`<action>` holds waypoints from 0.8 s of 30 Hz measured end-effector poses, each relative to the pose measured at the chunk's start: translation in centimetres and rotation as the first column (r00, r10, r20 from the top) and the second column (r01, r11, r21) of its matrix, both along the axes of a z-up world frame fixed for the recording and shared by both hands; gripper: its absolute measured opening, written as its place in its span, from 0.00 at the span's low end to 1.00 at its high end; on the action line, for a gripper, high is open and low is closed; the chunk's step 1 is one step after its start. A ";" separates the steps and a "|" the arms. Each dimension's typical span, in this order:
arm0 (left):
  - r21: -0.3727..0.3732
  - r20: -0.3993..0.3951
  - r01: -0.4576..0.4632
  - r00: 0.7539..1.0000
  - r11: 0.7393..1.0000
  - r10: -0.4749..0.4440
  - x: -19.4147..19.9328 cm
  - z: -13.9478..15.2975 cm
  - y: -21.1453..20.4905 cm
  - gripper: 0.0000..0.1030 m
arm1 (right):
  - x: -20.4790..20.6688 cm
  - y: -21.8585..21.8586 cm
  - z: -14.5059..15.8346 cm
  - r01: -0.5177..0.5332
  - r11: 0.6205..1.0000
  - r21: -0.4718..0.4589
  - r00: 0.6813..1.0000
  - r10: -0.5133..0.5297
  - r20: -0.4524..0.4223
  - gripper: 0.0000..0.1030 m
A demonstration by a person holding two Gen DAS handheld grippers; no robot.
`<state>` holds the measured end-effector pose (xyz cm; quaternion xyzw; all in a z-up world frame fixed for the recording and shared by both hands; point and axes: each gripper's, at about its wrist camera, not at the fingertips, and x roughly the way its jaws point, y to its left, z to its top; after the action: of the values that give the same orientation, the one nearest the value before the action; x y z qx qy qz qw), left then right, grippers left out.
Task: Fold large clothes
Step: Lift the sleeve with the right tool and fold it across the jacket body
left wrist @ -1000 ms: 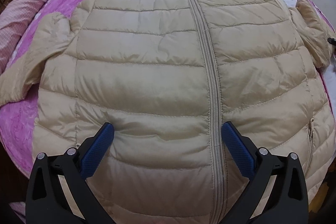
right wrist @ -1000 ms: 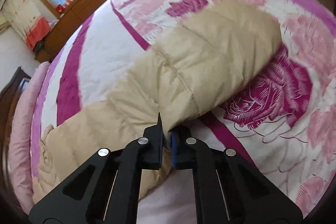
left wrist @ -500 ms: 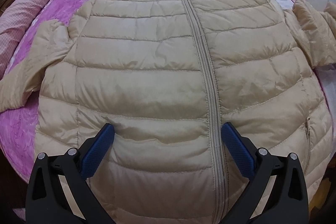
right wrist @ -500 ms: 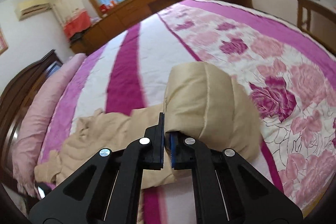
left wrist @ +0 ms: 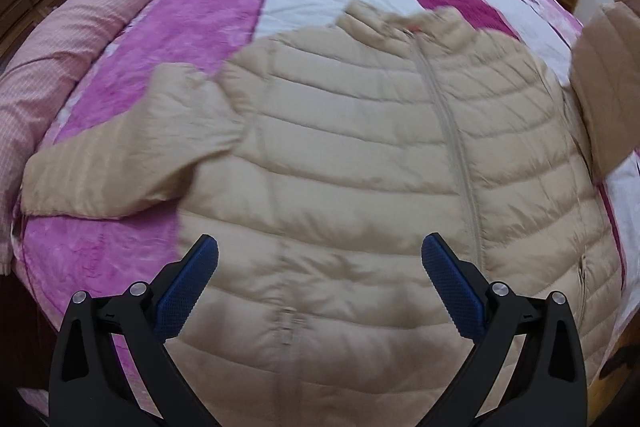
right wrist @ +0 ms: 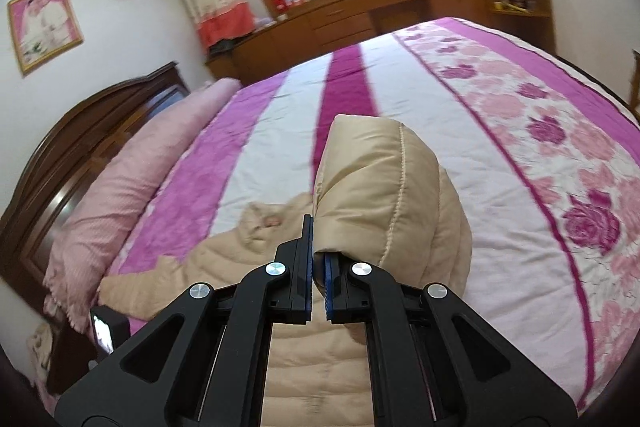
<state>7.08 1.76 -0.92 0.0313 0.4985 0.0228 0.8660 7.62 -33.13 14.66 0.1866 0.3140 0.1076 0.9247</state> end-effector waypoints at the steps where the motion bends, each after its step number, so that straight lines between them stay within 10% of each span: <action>1: -0.008 0.003 -0.013 1.000 1.000 0.013 0.0 0.3 0.7 0.95 | 0.3 1.4 0.0 -0.021 1.000 -0.006 1.000 0.021 -0.002 0.05; 24: -0.073 -0.003 -0.081 0.997 0.994 0.081 -1.9 -0.9 8.1 0.95 | 4.9 19.2 -15.2 -0.193 0.981 -0.020 0.946 0.181 -0.268 0.05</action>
<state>5.17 9.85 -1.78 -0.0206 0.5000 0.0394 0.8649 12.51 -13.90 -0.53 0.1475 0.4534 0.1616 0.8640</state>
